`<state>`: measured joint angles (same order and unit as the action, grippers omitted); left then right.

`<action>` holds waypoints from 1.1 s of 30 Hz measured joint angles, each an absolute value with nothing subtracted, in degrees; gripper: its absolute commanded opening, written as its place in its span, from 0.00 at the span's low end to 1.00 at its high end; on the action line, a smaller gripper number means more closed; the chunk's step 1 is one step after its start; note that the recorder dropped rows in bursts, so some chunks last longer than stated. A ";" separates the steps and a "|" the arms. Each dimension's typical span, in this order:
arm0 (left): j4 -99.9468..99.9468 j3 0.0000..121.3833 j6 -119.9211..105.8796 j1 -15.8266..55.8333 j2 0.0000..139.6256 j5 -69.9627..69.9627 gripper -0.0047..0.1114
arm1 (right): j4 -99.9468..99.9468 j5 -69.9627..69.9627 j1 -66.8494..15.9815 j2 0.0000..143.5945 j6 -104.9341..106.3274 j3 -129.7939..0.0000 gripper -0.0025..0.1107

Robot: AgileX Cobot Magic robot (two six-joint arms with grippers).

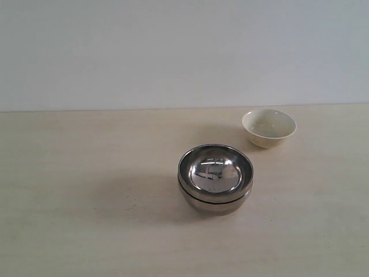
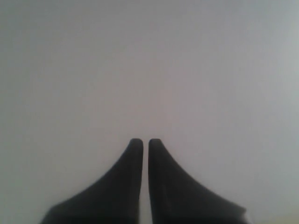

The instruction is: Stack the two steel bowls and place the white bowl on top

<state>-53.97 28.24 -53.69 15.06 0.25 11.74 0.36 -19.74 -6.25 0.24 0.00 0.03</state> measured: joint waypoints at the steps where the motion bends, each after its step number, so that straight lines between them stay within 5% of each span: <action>1: -53.97 28.24 -53.69 13.82 0.25 11.74 0.07 | 0.36 -19.74 -6.25 0.24 0.00 0.03 0.03; 26: -53.81 27.56 -53.69 9.30 0.25 11.87 0.07 | 0.36 -19.74 -6.25 0.24 0.00 0.03 0.03; 33: -33.09 23.10 -34.85 9.30 0.25 10.71 0.07 | 0.36 -19.74 -6.25 0.24 0.00 0.03 0.03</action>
<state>-33.09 23.10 -34.85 9.30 0.25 10.71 0.36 -19.74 -6.25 0.24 0.00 0.03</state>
